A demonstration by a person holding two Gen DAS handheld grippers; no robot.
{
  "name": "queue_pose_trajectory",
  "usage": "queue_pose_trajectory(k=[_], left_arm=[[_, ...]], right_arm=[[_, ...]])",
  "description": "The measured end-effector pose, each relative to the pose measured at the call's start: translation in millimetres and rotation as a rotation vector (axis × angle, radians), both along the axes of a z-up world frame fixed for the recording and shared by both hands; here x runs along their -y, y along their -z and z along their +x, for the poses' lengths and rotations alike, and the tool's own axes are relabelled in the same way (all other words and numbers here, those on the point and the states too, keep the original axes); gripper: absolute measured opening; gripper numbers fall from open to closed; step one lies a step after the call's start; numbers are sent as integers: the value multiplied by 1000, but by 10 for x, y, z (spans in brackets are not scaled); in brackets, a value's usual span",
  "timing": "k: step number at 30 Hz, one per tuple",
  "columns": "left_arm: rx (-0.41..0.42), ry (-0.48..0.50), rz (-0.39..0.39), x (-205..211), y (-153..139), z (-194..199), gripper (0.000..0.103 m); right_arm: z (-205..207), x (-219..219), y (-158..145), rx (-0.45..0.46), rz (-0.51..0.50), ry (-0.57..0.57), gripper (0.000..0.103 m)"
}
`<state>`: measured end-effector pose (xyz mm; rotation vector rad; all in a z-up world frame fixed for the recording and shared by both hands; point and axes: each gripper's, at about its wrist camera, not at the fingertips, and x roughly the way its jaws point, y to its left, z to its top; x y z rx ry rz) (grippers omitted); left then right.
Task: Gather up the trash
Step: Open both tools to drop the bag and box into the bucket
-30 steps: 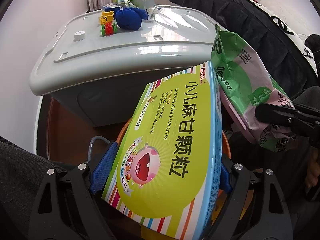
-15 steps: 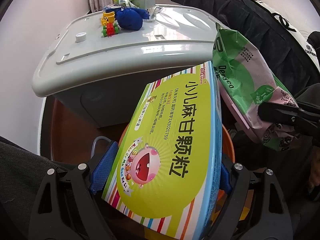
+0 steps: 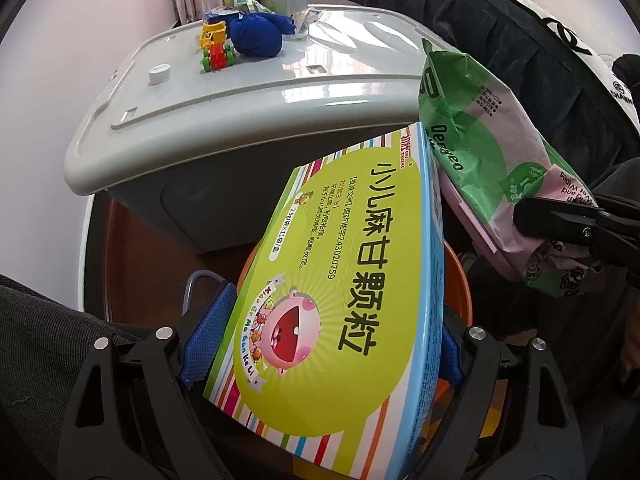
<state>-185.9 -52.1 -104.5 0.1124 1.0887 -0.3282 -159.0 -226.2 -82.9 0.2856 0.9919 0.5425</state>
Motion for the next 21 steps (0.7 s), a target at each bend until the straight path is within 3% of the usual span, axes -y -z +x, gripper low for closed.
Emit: queue_pose_trajectory(k=[11,21], left_arm=[[-26,24,84,87,52,-50,89],[-15,20,82,104,21,-69,91]], right_arm=[[-4,12,-29,21,-12,-1,46],[-3,55,-38,25,-2,9,49]])
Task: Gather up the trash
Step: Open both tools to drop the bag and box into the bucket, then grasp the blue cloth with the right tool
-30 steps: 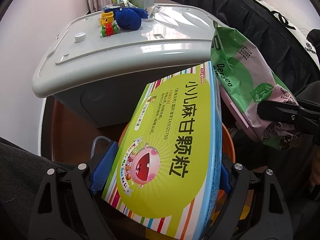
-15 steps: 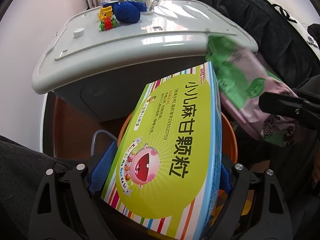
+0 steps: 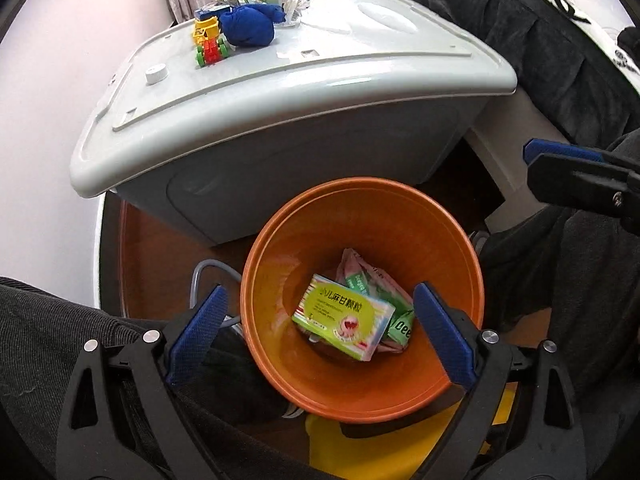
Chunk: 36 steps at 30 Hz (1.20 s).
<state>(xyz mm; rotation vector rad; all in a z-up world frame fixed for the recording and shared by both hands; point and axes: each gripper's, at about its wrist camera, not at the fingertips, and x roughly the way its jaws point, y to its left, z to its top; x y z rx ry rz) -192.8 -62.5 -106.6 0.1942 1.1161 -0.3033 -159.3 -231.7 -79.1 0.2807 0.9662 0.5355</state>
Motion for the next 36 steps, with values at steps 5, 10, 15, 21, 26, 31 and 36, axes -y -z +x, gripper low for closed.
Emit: queue_pose_trajectory(k=[5,10,15,21,26,31,36], left_arm=[[14,-34,-120,-144,-150,152,91],[85,-94,-149,-309,-371,526,92],[184,-122,-79,-455,-629,1024,92],[225,-92,-31,-677,-873,1654,93],[180,-54,-18,-1029,-732,2137,94],[124,-119,-24,-1407,-554,2441,94],[138,-94,-51,-1568,-517,2546,94]], right_arm=[[97,-22,-80,34,-18,-5,53],[430,-62,-142,70,-49,18,56],[1065,-153,-186,115,-63,73,62],[2048,-478,-147,129,-102,107,70],[2751,-797,24,77,-136,142,73],[3207,-1059,294,2,-171,177,73],[3404,-1127,518,-71,-162,194,59]])
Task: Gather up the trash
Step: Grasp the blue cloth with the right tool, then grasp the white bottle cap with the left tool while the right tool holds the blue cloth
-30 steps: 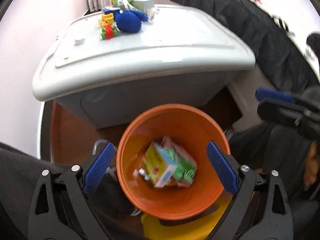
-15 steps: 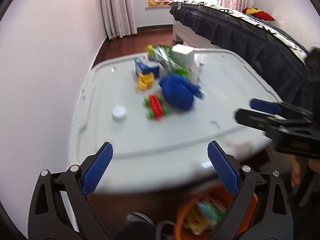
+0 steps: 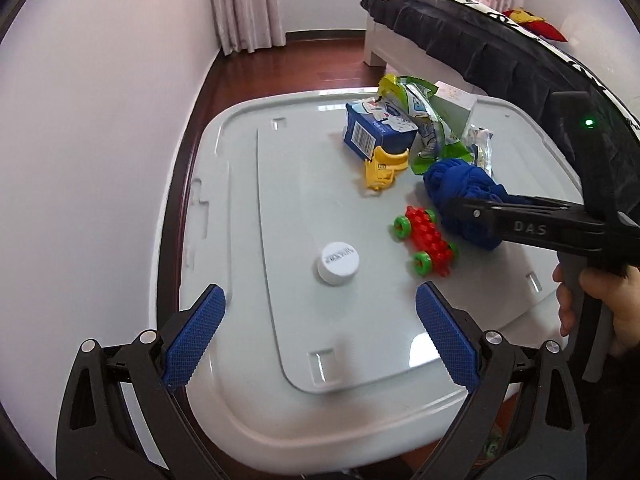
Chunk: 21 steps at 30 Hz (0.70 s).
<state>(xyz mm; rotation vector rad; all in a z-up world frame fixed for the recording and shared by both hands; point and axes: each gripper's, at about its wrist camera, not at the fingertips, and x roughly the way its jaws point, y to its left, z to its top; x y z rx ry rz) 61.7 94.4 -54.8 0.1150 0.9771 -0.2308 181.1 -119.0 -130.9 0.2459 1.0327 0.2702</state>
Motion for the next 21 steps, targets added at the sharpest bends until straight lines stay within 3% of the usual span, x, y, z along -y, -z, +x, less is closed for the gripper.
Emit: queue_pose_trajectory(k=[7,10,18,21], left_arm=[[-33,68,-37,40,220,252,94],[-45,72,-54,53,325,363,94],[-80,80,-5,114,577,520,93],[-77,84,29,164,620,548,85]], right_arm=[[-40,72,0,32,24,-31,45],[-227,187,-185,108,46,-46,45],[-805,476,-520,208,114,-95,46],[-850,504,-567,223,115,-108,46]])
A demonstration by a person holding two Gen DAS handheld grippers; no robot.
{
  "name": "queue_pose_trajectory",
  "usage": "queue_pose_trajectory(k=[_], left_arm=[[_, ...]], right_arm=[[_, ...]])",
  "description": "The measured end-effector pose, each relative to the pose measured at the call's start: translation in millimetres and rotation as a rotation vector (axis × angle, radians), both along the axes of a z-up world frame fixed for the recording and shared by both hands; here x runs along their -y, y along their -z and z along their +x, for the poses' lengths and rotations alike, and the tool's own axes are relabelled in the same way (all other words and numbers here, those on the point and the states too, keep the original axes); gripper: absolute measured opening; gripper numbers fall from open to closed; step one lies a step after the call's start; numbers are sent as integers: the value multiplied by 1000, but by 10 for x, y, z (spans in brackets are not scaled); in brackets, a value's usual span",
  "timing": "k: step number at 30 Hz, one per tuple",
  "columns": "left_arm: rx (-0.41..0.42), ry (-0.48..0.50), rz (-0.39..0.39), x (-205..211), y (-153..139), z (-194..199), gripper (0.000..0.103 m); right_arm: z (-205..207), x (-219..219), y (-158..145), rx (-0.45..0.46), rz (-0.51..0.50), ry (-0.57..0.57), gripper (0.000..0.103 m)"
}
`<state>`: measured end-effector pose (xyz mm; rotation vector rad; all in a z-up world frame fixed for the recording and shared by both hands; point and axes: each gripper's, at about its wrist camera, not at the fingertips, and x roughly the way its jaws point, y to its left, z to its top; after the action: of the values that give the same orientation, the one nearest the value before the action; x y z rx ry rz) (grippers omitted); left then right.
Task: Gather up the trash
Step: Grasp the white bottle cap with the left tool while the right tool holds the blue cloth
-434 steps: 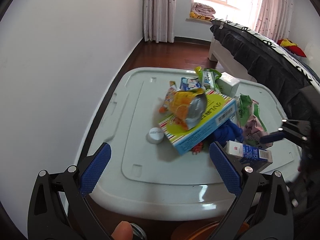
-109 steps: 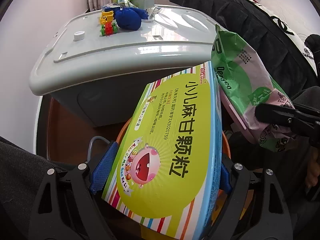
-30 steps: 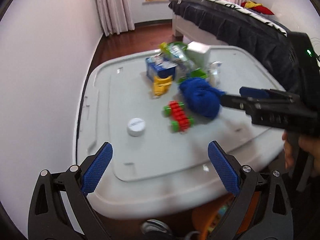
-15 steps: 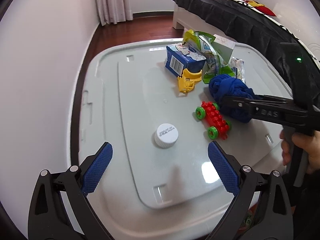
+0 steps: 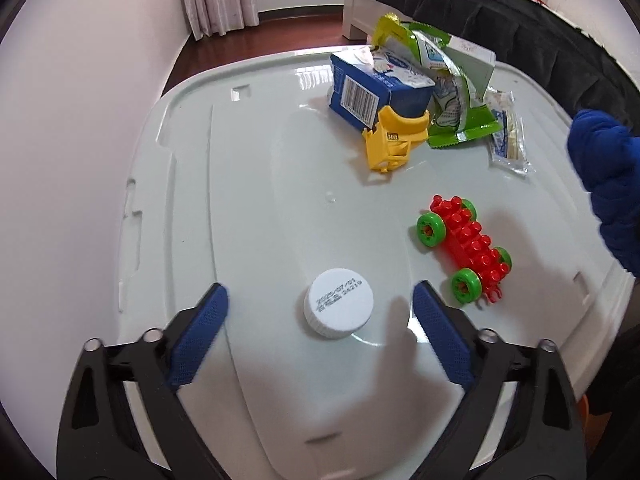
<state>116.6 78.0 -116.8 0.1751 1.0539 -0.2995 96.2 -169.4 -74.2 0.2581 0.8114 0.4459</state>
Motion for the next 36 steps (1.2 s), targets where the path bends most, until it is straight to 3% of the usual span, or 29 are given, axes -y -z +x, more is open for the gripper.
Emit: queue_pose_trajectory(k=[4,12,18,26,36], left_arm=[[9,-15,36,50,-2,23,79],[39,-43,66,-27,-66,16,31],[28,-31,15,-53,-106,-13,31],[92,-10,-4,89,-342,-179,31],[197,-12,-6,593,-880,-935,31]], right_arm=[[1,37,21,-2,11,2,46],[-50,89,2,2,16,12,47],[-77,87,-36,21,5,9,47],[-163,99,-166,54,4,-4,47],[-801,256,-650,156,2,-41,47]])
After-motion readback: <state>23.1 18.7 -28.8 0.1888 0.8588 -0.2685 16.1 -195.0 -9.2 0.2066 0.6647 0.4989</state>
